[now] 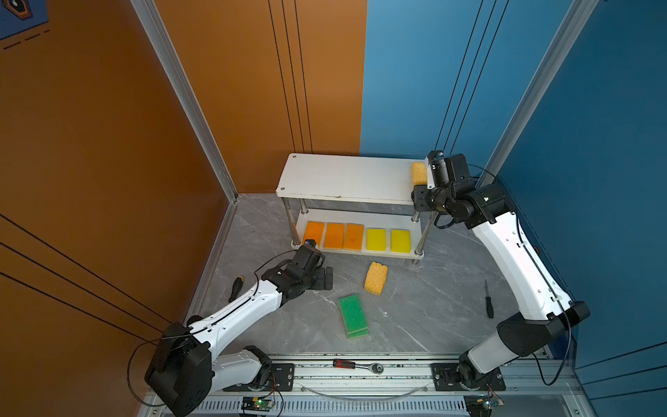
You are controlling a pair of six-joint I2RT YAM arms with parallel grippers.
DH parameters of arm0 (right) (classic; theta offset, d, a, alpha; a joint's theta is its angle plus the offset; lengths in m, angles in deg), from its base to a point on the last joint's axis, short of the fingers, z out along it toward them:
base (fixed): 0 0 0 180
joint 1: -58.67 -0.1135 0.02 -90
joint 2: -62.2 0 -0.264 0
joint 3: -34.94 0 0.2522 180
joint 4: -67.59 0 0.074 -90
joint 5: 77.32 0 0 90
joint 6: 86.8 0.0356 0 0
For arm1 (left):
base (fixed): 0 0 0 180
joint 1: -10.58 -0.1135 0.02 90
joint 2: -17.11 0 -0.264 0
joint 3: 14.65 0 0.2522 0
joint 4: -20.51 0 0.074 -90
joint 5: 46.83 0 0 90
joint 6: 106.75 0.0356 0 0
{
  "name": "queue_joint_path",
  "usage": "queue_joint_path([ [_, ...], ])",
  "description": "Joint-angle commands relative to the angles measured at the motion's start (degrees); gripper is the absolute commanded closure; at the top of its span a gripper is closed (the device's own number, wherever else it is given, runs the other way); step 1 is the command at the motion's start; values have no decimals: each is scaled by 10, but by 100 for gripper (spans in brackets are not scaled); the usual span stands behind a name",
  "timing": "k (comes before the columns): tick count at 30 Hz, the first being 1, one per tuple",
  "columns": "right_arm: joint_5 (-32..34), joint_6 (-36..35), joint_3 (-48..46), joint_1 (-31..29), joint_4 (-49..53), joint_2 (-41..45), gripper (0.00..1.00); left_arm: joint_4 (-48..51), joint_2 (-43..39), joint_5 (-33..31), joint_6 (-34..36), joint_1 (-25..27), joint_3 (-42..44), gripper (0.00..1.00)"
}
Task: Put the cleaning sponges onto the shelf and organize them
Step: 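Carry the tan sponge with the right gripper above the shelf's top surface, then lower the tan sponge onto the shelf top and open the right gripper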
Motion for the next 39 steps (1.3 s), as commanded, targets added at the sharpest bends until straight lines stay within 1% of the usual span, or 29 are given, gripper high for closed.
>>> queue_joint_path([
  [1,-4,-11,5,3,5,-2,45,8,-1,6,-4,6,-15,2],
  [12,-1,-19,-9,6,5,-5,43,7,-2,6,-5,6,-13,2],
  [16,-3,-20,-11,7,5,-4,40,7,-3,6,-5,6,-13,2],
  [18,-3,-19,-12,7,4,-2,36,7,-4,6,-5,6,-12,2],
  [21,-3,-17,-12,7,3,-1,34,8,-5,7,-5,6,-12,2],
  [26,-8,-15,-12,7,-1,4,20,7,-7,4,-7,6,-8,2],
  [28,-14,-12,-12,8,-6,9,17,7,-9,3,-4,7,-6,2],
  [34,-52,-4,-18,9,-16,37,11,3,-28,-20,2,15,2,2],
  [39,-57,-2,-44,9,-25,76,8,-17,-37,-23,-2,19,13,2],
])
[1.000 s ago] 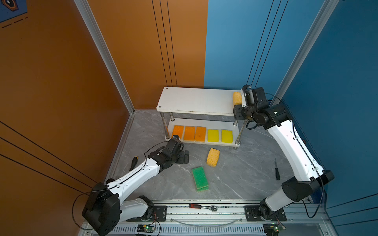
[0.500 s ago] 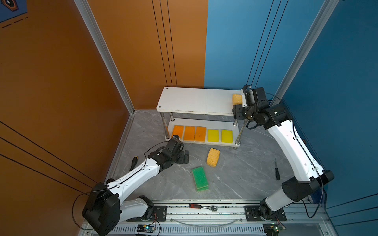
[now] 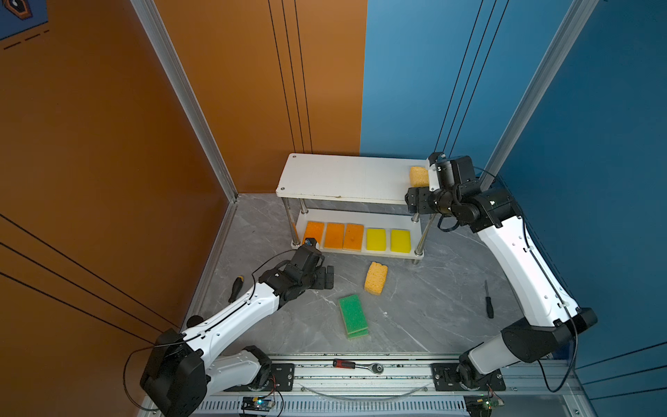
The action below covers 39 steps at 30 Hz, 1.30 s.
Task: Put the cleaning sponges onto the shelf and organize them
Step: 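Lower the tan sponge onto the shelf top and open the right gripper, then withdraw the right gripper while the left gripper reaches toward the other tan sponge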
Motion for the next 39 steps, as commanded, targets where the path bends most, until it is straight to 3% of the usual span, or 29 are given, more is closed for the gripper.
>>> queue_joint_path([
  [1,-12,8,-15,3,-16,43,7,-17,-7,-15,-3,9,14,2],
  [9,-33,17,-73,3,-15,133,0,-57,12,-34,-3,38,15,2],
  [24,-32,97,-297,9,-10,304,0,-118,147,-86,38,133,-36,2],
  [39,-66,168,-477,34,-20,356,0,-157,226,-115,42,210,-90,2],
])
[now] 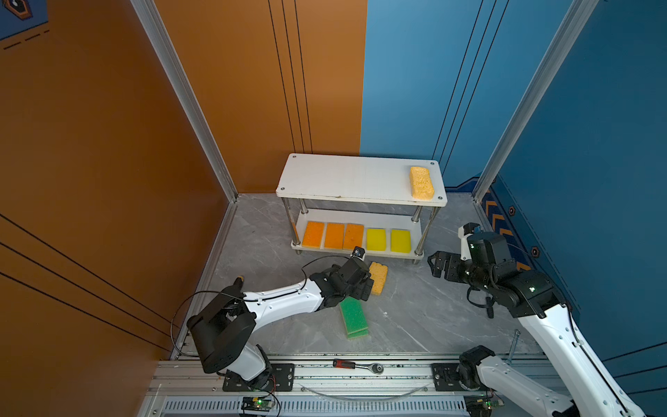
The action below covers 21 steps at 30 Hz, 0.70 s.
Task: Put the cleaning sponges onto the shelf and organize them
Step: 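Withdraw the right gripper while the left gripper reaches toward the other tan sponge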
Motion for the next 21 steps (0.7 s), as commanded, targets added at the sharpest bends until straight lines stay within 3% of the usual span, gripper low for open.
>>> queue_joint_path([
  [1,-18,22,-22,10,-9,1,0,-10,16,-20,-1,19,-21,2],
  [21,-49,26,-115,60,-55,-13,0,-5,93,6,-20,50,-83,2],
])
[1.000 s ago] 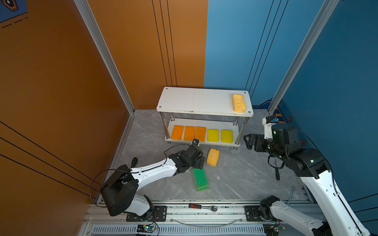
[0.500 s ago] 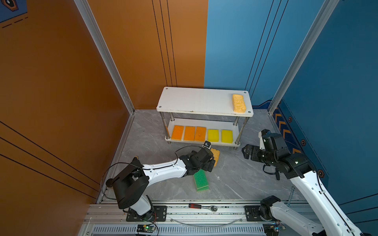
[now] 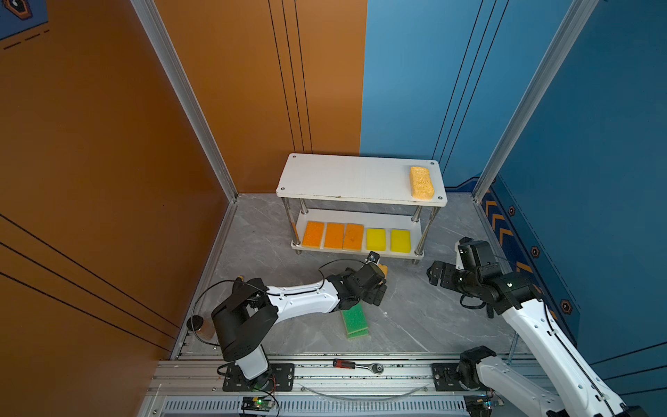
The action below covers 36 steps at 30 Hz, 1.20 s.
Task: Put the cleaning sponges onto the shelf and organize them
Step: 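Withdraw the right gripper while the left gripper reaches toward the other tan sponge, then close the left gripper on the second tan sponge and lift it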
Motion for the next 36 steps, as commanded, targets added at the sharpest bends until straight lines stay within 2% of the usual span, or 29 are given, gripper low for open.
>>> queue_joint_path([
  [1,-13,5,-9,5,-15,-4,0,6,17,15,-12,10,-34,2],
  [21,-52,5,-40,16,-39,4,0,51,97,13,-20,23,-87,2],
  [26,-76,3,-49,23,-49,3,0,53,103,14,-23,22,-90,2],
  [36,-84,4,-54,30,-50,12,0,60,113,11,-24,20,-96,2],
])
